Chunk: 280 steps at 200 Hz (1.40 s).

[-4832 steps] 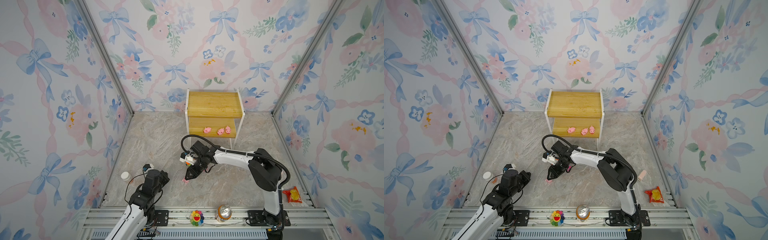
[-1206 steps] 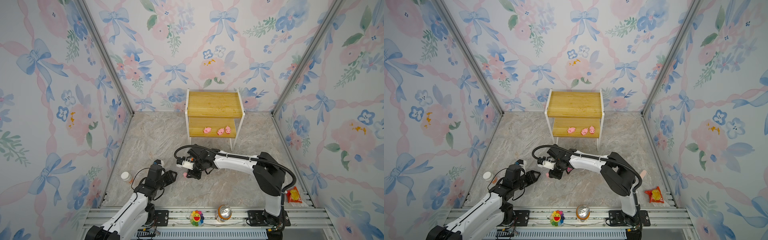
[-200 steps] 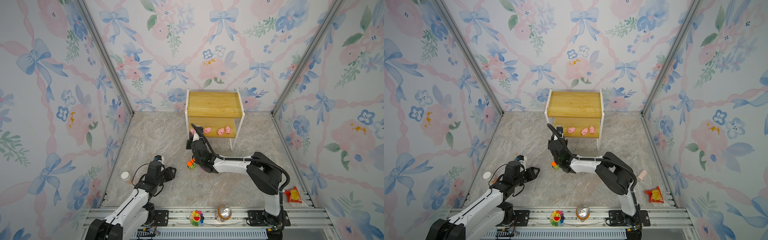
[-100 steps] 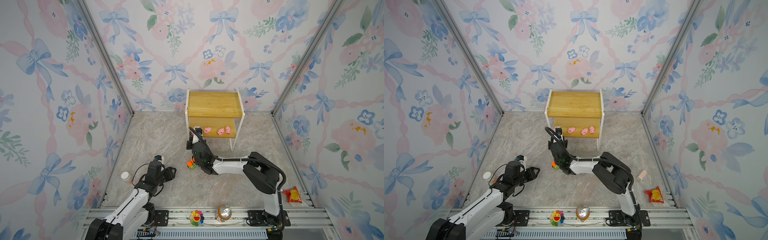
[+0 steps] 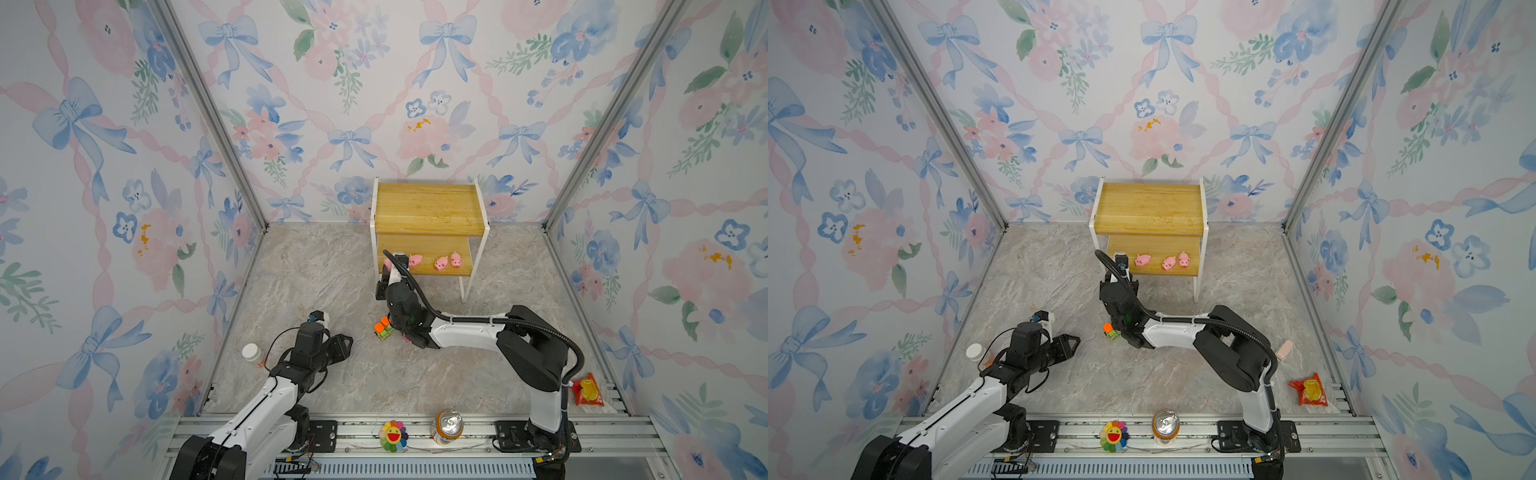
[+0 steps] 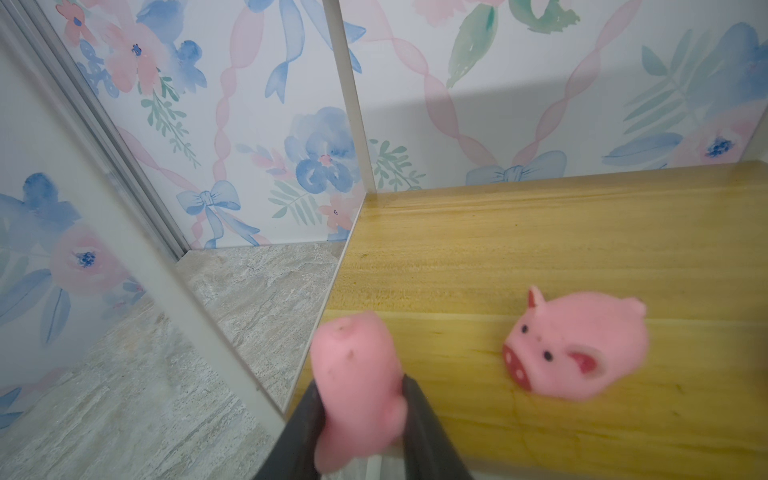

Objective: Place and organize the plastic toys onto the shelf

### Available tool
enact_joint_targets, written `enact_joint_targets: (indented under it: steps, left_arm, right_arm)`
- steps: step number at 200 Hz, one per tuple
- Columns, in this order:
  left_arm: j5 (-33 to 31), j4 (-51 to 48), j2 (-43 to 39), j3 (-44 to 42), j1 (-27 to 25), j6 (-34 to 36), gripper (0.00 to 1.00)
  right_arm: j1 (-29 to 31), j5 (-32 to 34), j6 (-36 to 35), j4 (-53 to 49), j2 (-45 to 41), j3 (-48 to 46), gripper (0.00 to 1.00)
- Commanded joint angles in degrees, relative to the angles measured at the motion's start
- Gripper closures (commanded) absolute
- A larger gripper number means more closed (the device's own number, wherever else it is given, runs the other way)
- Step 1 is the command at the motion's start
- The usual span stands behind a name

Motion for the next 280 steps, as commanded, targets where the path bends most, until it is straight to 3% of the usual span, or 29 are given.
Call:
enact_joint_targets:
  steps: [1,62,157,280]
  left_arm:
    - [0.1,0.8,0.3,0.5,-0.3,1.3,0.54]
    - [0.0,0.8,0.6,0.7,-0.4,1.1,0.54]
    - [-0.8,0.8,-1.2,-0.4,-0.5,0.2,0.54]
    - [-1.4,0.7,-2.5,-0.9,-0.5,1.0,0.52]
  right_arm:
    - [-1.8,-1.2,7.6,-10.1,-3.9,0.1,0.68]
    - [-4.8,-6.9,19.3,-21.0,-5.2,3.9,0.68]
    - [-5.1,-12.7,20.2,-28.1,-5.9,9.3,0.68]
    - [-5.1,-14.5,20.9,-33.4,-2.8,17.5,0.67]
